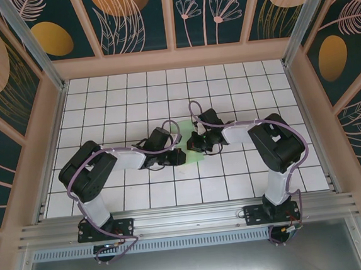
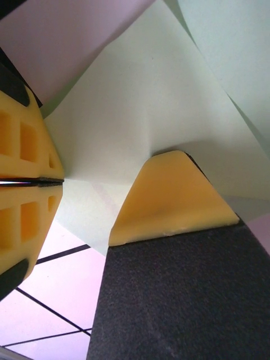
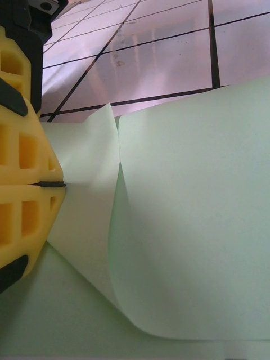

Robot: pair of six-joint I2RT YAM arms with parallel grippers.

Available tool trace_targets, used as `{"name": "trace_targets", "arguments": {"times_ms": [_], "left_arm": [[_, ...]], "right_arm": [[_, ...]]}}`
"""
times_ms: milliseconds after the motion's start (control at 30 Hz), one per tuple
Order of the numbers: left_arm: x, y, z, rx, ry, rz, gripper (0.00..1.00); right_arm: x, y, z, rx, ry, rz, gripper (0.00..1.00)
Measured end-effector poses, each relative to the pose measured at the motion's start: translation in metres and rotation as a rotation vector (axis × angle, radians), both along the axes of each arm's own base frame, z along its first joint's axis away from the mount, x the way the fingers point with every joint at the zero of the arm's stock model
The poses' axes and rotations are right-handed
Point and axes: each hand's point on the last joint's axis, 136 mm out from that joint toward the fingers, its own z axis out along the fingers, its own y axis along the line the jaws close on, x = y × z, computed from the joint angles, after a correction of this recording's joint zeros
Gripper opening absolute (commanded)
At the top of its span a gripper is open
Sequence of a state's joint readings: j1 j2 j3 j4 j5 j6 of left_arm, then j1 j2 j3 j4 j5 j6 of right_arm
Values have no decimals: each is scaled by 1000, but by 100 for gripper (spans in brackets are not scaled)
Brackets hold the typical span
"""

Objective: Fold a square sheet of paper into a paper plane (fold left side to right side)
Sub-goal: Fold the triangle a second time at the center of the table.

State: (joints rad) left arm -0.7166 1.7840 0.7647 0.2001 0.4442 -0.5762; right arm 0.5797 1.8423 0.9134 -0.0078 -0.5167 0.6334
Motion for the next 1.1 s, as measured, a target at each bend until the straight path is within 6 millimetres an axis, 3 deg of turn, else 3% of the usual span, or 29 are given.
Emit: {"name": "trace_targets", "arguments": {"times_ms": [733,967,1100], "left_arm": [[-30,30,7,79,-5,3,2],[-9,13,39,17,-68,12,3],[4,2,35,19,-67,10,3]], "right_arm": [[-2,0,0,2,7,6,0],[-2,0,0,2,7,7,0],[-2,0,0,1,8,7,0]]}}
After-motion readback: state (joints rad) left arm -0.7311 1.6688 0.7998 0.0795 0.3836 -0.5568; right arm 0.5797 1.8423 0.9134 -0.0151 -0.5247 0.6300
